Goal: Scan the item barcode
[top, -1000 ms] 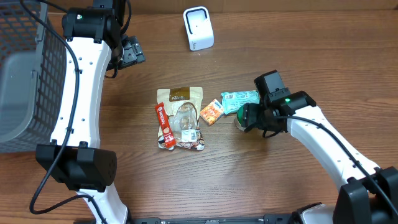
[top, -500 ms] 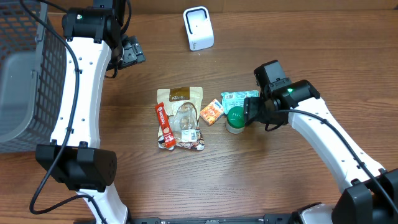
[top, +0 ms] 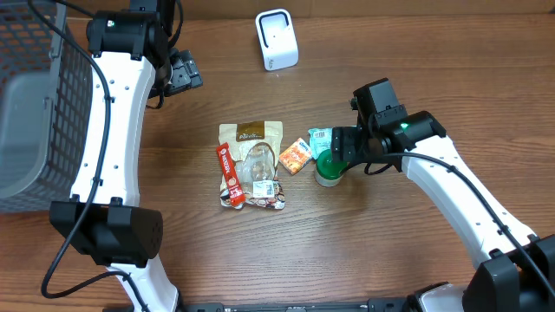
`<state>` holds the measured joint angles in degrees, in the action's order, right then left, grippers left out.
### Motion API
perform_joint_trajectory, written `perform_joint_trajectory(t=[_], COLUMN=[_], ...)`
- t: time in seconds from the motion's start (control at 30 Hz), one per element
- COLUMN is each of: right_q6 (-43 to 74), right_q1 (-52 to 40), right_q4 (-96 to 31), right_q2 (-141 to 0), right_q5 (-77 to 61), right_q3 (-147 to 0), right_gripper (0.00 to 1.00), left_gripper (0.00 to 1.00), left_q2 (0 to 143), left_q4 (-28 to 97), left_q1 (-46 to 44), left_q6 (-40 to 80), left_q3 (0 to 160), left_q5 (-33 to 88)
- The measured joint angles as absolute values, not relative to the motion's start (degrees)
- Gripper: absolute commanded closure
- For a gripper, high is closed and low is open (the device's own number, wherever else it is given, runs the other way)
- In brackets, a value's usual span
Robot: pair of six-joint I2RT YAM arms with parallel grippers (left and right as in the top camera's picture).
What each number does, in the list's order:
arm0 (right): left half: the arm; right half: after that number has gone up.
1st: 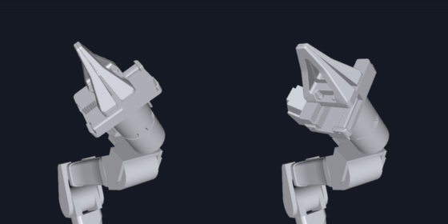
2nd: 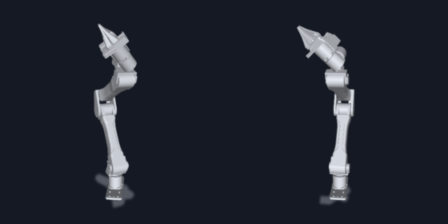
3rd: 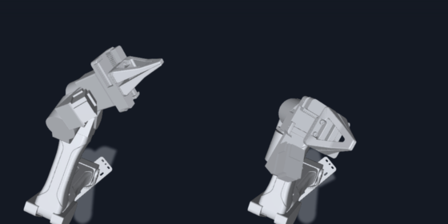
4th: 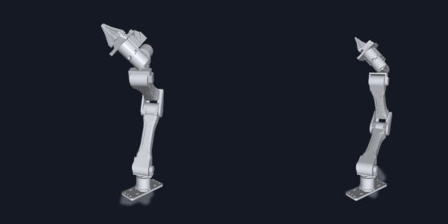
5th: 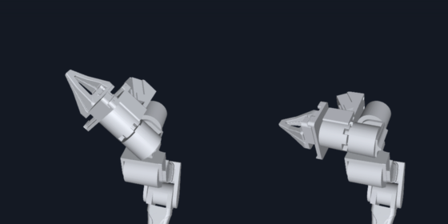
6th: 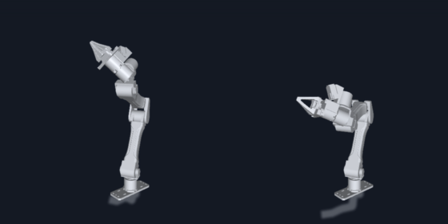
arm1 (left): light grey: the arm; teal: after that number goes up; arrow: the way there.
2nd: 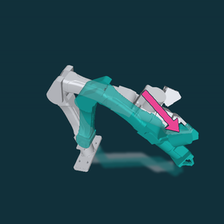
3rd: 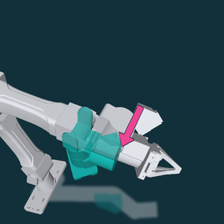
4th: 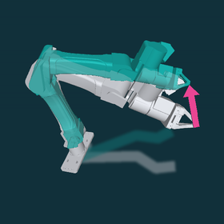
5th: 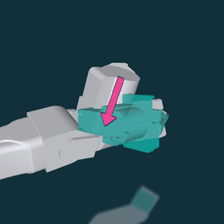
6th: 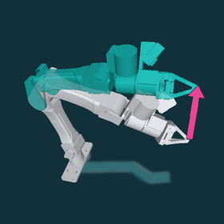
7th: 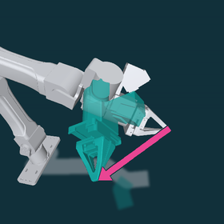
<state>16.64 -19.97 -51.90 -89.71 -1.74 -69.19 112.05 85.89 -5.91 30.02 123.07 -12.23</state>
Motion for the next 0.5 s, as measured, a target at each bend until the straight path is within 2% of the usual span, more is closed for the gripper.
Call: perform_joint_trajectory(t=[0.07, 0.2, 0.23, 0.27, 0.33, 0.5], right_q6=[17.2, 22.3, 23.6, 24.8, 28.4, 30.4], right_q1=[-20.0, -20.0, -20.0, -19.9, -18.9, -17.3], right_q4=[-50.3, -50.7, -51.1, -51.2, -51.2, -51.0], right_q2=[-89.7, -89.7, -89.7, -89.7, -89.7, -89.7], right_q5=[-1.7, 1.4, 3.1, 4.8, 9.2, 9.2], right_q3=[-68.6, -66.9, -66.9, -66.9, -66.9, -65.9], right_gripper=[0.25, 0.71, 0.81, 0.86, 0.88, 0.88], left_gripper=[0.0, 0.0, 0.01, 0.0, 0.0, 0.0], left_q2=[112.0, 112.0, 112.0, 112.0, 112.0, 112.0], left_q4=[85.9, 85.9, 85.9, 85.9, 85.9, 85.9], left_q1=[-5.9, -5.9, -5.9, -5.9, -5.9, -5.9], left_q6=[30.0, 30.0, 30.0, 30.0, 30.0, 30.0], left_q3=[123.1, 123.1, 123.1, 123.1, 123.1, 123.1], left_q5=[-12.2, -12.2, -12.2, -12.2, -12.2, -12.2])
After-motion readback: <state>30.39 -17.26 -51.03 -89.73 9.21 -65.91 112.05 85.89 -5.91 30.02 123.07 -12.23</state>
